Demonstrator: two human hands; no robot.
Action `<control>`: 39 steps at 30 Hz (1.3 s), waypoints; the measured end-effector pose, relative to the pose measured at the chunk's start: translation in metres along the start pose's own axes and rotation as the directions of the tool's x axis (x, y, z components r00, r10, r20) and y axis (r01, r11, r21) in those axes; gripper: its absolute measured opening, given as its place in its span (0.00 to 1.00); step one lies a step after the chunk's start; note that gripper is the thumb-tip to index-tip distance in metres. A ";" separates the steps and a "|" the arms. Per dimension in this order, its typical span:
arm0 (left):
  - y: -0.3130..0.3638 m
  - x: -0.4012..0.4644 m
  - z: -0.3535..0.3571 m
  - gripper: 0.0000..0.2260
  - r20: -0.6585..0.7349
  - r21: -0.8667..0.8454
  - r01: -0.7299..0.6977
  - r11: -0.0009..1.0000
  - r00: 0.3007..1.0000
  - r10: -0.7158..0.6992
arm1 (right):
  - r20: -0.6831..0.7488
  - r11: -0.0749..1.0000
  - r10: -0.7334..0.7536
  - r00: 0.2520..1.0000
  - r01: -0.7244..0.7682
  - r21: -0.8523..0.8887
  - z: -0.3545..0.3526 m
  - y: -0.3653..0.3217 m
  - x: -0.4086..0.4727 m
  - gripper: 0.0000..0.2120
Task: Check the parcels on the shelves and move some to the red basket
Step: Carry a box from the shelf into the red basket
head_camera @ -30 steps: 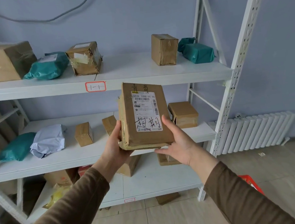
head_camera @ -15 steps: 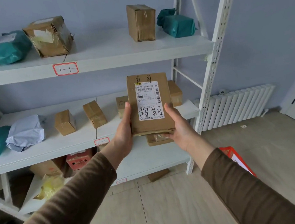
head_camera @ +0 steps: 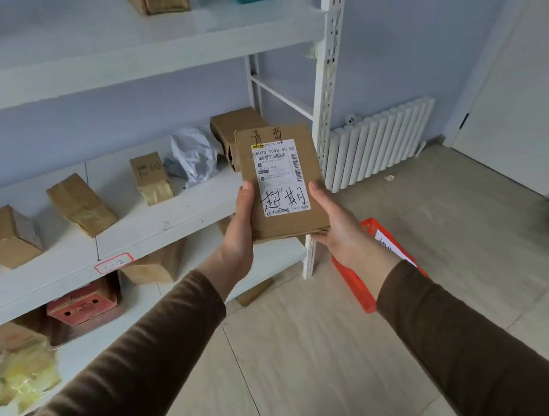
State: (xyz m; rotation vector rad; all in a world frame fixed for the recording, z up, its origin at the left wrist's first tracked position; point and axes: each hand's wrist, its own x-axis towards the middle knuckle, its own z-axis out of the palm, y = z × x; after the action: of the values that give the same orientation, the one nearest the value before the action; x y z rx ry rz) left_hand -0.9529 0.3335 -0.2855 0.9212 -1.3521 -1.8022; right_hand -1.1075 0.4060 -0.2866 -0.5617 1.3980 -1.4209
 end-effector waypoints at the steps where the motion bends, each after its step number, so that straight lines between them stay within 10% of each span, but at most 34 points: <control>1: -0.007 0.009 0.004 0.26 0.017 0.008 0.023 1.000 1.000 -0.023 | -0.016 1.000 0.002 1.000 -0.002 -0.006 -0.008 0.002 0.003 0.30; 24: -0.184 0.137 0.274 0.25 0.067 -0.054 0.379 0.924 0.925 -0.375 | -0.197 0.982 0.188 0.962 -0.191 0.007 -0.343 0.034 0.092 0.24; 39: -0.303 0.264 0.325 0.19 -0.005 0.004 0.546 0.838 0.838 -0.546 | -0.292 0.933 0.346 0.892 -0.359 0.009 -0.454 0.086 0.247 0.15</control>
State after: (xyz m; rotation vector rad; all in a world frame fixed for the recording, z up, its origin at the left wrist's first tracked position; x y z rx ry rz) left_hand -1.3987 0.3299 -0.5480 1.4230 -1.1579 -2.2094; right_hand -1.5642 0.4102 -0.5421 -0.1133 1.6701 -1.2083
